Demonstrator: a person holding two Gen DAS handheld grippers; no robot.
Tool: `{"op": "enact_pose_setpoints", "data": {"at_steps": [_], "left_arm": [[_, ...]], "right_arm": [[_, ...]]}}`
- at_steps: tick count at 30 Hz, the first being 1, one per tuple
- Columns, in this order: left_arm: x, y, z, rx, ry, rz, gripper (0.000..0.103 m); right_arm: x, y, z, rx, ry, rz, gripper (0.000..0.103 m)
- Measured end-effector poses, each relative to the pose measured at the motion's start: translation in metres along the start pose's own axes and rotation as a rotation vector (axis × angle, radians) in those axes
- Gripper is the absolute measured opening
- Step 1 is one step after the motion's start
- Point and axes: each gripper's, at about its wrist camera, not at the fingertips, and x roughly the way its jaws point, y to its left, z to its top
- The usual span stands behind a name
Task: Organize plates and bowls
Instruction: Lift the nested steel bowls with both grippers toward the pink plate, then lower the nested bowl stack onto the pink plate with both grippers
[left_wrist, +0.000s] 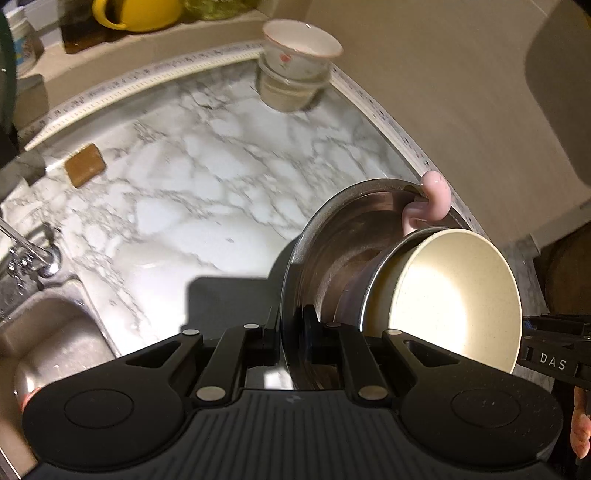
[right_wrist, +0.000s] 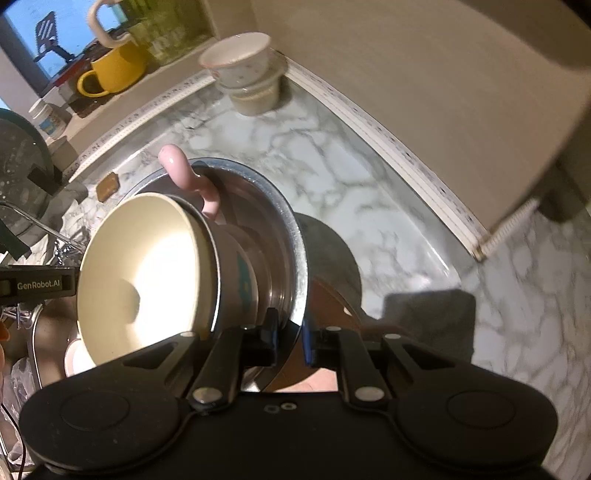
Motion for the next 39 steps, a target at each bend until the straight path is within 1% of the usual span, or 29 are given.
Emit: {"op": "enact_pose_setpoints", "data": {"at_steps": [8, 17, 23, 39], "left_arm": [[0.016, -0.026, -0.015, 0.061, 0.054, -0.010, 0.010], [0.032, -0.034, -0.027, 0.091, 0.105, -0.008, 0.010], [0.039, -0.034, -0.031, 0.097, 0.122, -0.004, 0.010], [0.054, -0.040, -0.028, 0.124, 0.142, -0.006, 0.010]], "right_arm": [[-0.001, -0.025, -0.031, 0.067, 0.022, -0.007, 0.013], [0.005, -0.035, -0.053, 0.109, 0.051, -0.009, 0.013], [0.010, -0.037, -0.059, 0.121, 0.065, -0.008, 0.013], [0.017, -0.043, -0.064, 0.151, 0.085, -0.015, 0.014]]}}
